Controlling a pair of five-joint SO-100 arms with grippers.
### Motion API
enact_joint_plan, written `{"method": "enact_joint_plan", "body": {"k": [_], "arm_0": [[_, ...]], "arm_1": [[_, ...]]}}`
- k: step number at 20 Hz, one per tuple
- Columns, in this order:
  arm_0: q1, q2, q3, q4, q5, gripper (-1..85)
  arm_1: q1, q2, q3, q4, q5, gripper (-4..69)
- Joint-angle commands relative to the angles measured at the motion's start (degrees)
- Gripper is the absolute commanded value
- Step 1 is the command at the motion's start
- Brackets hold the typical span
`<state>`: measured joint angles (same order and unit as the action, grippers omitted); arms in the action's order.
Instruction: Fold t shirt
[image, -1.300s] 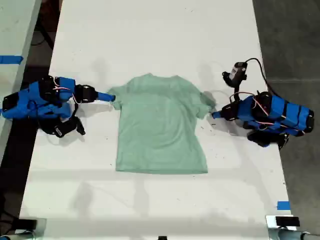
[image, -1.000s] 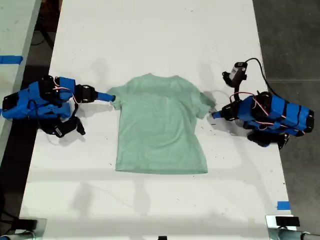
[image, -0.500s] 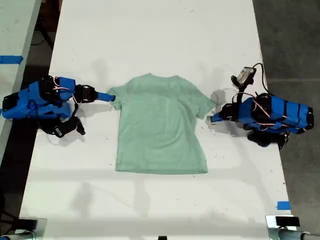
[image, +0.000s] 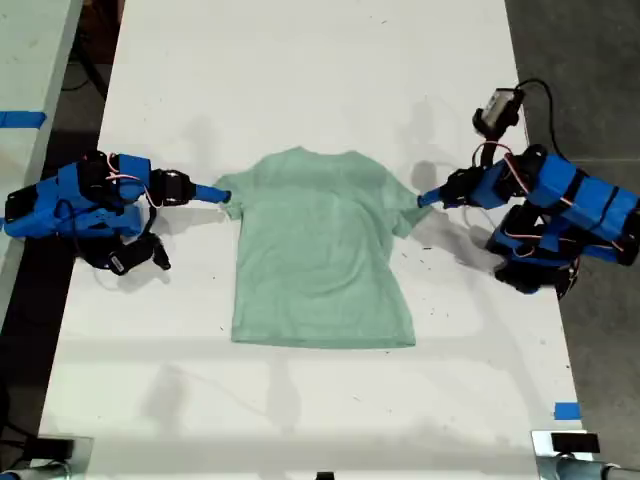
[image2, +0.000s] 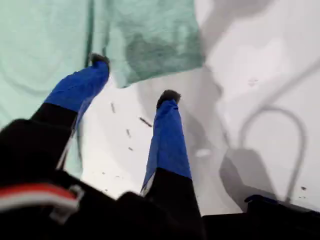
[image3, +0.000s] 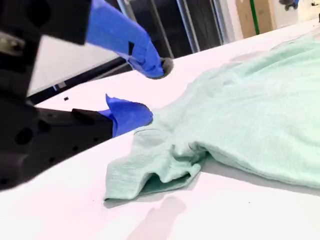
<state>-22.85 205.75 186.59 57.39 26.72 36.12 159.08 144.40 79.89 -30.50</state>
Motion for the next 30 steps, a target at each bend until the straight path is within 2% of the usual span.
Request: {"method": "enact_joint_plan", "body": {"k": [1,3,6,7,9,10,11,14,16,17,19,23,26,28,30], "arm_0": [[0.2,0.4,2.5,0.1,0.5,10.3],[0.2,0.4,2.5,0.1,0.5,10.3],[0.2,0.4,2.5,0.1,0.5,10.2],[0.2,0.4,2.5,0.1,0.5,10.2],[0.2,0.4,2.5,0.1,0.6,10.1],[0.2,0.4,2.5,0.1,0.6,10.1],[0.2,0.4,2.5,0.1,0.6,10.1],[0.3,0.4,2.5,0.1,0.6,10.1],[0.3,0.4,2.5,0.1,0.6,10.1],[0.3,0.4,2.5,0.1,0.6,10.1],[0.3,0.4,2.5,0.1,0.6,10.1],[0.3,0.4,2.5,0.1,0.6,10.1],[0.3,0.4,2.5,0.1,0.6,10.0],[0.3,0.4,2.5,0.1,0.6,10.0],[0.3,0.4,2.5,0.1,0.7,10.0]], "arm_1": [[8.7,-14.5,-3.2,-8.9,-5.2,27.1],[10.8,-22.7,-1.8,-16.1,-7.6,26.9],[7.9,-34.9,-0.7,-26.0,-8.1,26.8],[6.9,-38.8,-1.1,-27.9,-8.3,23.8],[4.7,-39.3,-1.8,-28.7,-8.4,4.3],[4.4,-38.7,-1.6,-28.0,-7.4,1.1],[4.4,-36.1,-1.1,-26.1,-5.4,1.2],[4.4,-24.3,-6.5,-14.1,-1.7,1.2],[0.7,-24.2,-17.6,-6.3,-0.7,1.2],[-2.8,-25.8,-22.9,-4.7,0.4,1.2],[-9.8,-32.0,-33.1,-3.3,3.0,1.2],[-20.0,-49.9,-51.0,-6.5,5.4,1.2],[-24.4,-68.1,-67.1,-7.1,5.4,1.2],[-25.8,-80.7,-79.9,-5.4,4.0,1.6],[-26.8,-89.9,-92.7,-2.0,1.8,11.5]]}}
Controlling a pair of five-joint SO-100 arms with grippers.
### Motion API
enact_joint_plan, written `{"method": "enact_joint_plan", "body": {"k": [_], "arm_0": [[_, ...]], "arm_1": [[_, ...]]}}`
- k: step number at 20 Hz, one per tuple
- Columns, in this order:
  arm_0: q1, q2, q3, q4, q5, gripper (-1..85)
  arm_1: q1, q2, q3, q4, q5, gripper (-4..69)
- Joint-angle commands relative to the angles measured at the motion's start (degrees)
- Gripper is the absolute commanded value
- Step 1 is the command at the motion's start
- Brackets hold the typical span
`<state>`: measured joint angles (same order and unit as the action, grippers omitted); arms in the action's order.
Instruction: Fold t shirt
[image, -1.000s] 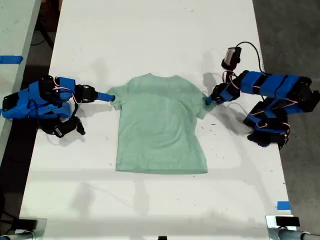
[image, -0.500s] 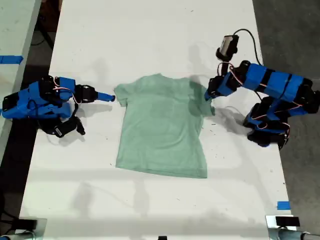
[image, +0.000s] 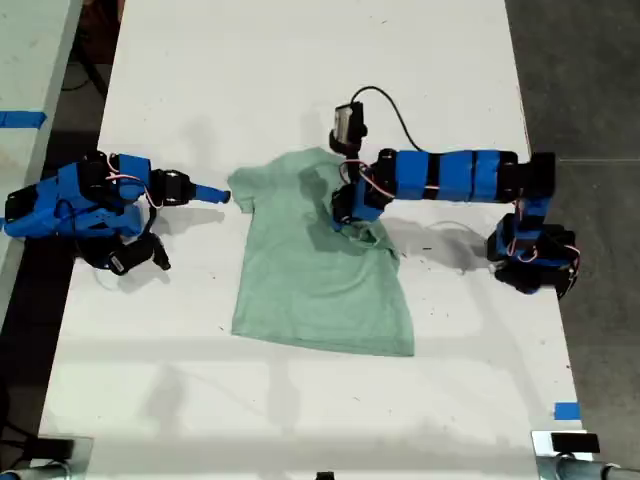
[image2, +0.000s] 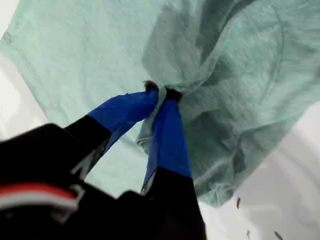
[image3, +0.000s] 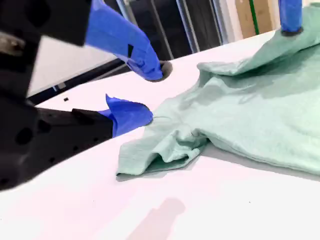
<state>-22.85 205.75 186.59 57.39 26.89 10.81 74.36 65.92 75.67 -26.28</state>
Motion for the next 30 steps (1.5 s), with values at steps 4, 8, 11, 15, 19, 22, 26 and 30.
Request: {"method": "enact_joint_plan", "body": {"k": [4,8,11,15,19,22,26,30], "arm_0": [[0.3,0.4,2.5,0.1,0.5,9.9],[0.3,0.4,2.5,0.1,0.5,9.9],[0.3,0.4,2.5,0.1,0.5,9.9],[0.3,0.4,2.5,0.1,0.5,9.9],[0.3,0.4,2.5,0.1,0.5,9.8],[0.4,0.4,2.5,0.1,0.5,9.7],[0.4,0.4,2.5,0.1,0.6,9.3],[0.4,0.4,2.5,0.1,0.6,9.2]], "arm_1": [[2.8,6.1,-11.8,8.9,-4.0,27.5],[9.1,30.1,1.2,18.8,-3.0,21.1],[10.8,54.1,29.9,9.3,-2.6,0.8],[12.5,86.6,75.3,-9.3,-6.0,1.1],[16.0,120.3,108.0,-10.5,-9.6,1.1],[18.0,126.9,109.4,0.8,-5.6,1.2],[17.8,126.9,110.5,0.2,-4.2,1.2],[18.3,126.9,110.7,0.1,-3.8,1.2]]}}
